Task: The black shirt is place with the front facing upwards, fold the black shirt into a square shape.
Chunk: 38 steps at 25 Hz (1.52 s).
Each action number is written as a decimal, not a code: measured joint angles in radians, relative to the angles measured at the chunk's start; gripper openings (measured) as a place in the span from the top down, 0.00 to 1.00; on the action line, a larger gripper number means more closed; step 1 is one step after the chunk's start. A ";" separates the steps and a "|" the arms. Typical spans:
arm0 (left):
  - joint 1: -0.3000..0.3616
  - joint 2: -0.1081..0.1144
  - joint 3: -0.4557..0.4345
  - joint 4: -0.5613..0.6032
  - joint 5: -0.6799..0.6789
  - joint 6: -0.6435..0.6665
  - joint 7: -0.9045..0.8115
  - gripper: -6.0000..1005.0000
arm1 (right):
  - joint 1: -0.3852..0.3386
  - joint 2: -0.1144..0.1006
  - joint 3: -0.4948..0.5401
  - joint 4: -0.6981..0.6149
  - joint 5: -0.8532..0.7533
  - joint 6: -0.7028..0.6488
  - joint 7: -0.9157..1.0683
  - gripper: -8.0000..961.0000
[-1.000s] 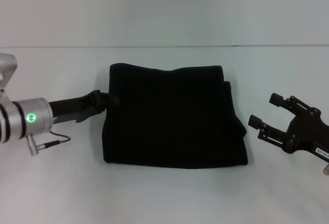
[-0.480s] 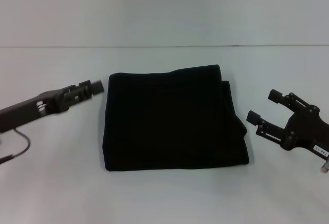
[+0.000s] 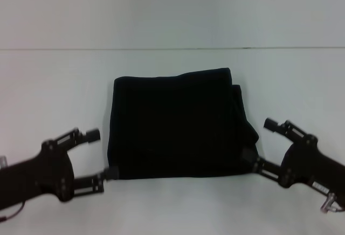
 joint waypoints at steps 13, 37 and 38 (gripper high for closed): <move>0.039 0.002 -0.007 -0.007 0.122 -0.069 0.000 0.07 | -0.015 0.001 -0.053 0.021 0.000 0.097 -0.005 0.09; 0.031 0.007 -0.010 -0.027 0.147 -0.078 -0.007 0.06 | -0.048 -0.003 -0.039 0.007 0.008 0.070 -0.017 0.09; 0.031 0.007 -0.010 -0.026 0.147 -0.076 -0.009 0.06 | -0.049 -0.003 -0.039 0.007 0.008 0.067 -0.017 0.09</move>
